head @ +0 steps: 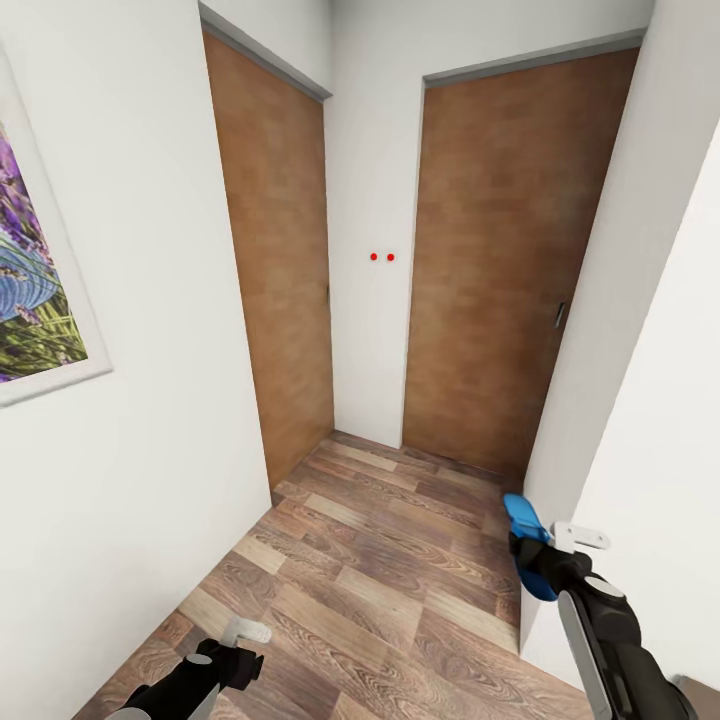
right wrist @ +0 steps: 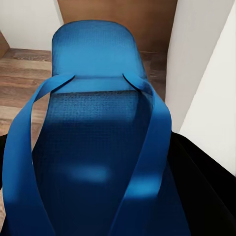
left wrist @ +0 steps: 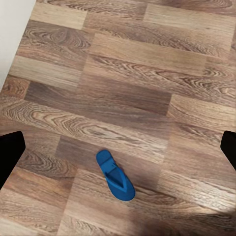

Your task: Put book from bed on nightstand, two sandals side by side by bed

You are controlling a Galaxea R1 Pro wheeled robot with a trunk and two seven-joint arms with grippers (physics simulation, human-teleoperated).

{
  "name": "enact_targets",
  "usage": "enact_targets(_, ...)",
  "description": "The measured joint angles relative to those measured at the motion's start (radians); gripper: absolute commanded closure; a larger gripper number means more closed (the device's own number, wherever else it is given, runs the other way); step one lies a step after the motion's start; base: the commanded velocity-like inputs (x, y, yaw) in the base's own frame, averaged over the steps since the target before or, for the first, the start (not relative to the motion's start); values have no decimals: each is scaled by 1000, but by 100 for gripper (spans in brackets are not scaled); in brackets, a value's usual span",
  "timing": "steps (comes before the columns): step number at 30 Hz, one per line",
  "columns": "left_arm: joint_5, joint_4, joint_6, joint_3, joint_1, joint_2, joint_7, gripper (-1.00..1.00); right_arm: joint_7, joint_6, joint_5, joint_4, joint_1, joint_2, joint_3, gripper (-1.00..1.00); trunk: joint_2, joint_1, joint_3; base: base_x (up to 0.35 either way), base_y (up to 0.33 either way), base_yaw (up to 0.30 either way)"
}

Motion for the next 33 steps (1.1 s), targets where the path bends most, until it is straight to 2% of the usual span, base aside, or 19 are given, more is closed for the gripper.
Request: enact_targets(33, 0, 0, 0, 0, 0, 0, 0, -100, -1, -2, 0, 4, 0, 0, 12, 100, 0, 0, 0, 0, 0, 0)
